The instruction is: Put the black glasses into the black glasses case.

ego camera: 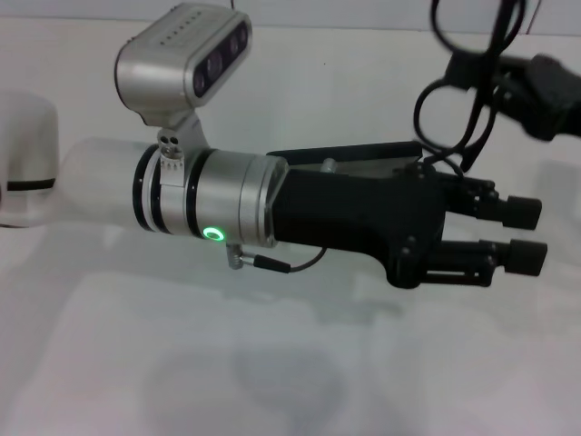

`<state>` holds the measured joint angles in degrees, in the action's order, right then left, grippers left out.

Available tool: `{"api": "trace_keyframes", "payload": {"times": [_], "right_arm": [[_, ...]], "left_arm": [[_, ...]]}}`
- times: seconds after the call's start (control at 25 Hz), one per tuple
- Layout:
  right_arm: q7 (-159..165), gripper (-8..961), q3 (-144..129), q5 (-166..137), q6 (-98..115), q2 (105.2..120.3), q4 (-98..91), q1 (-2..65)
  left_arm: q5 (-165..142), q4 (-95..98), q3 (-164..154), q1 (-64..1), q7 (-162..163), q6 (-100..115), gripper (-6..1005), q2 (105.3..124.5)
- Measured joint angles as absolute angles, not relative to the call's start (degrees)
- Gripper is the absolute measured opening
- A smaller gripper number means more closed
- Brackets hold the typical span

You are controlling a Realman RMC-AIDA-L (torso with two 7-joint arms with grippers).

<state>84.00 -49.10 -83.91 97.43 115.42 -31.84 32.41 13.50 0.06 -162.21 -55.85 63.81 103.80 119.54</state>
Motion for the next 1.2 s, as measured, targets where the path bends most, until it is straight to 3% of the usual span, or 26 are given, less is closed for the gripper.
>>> {"api": "trace_keyframes", "payload": {"times": [1.2], "right_arm": [[83.5,112,-54.2,-94.4,99.7,114.71,-36.4,32.0]], "left_arm": [[14.8,-1.0,-162.1,-56.8,65.4,102.4,461,119.53]]}}
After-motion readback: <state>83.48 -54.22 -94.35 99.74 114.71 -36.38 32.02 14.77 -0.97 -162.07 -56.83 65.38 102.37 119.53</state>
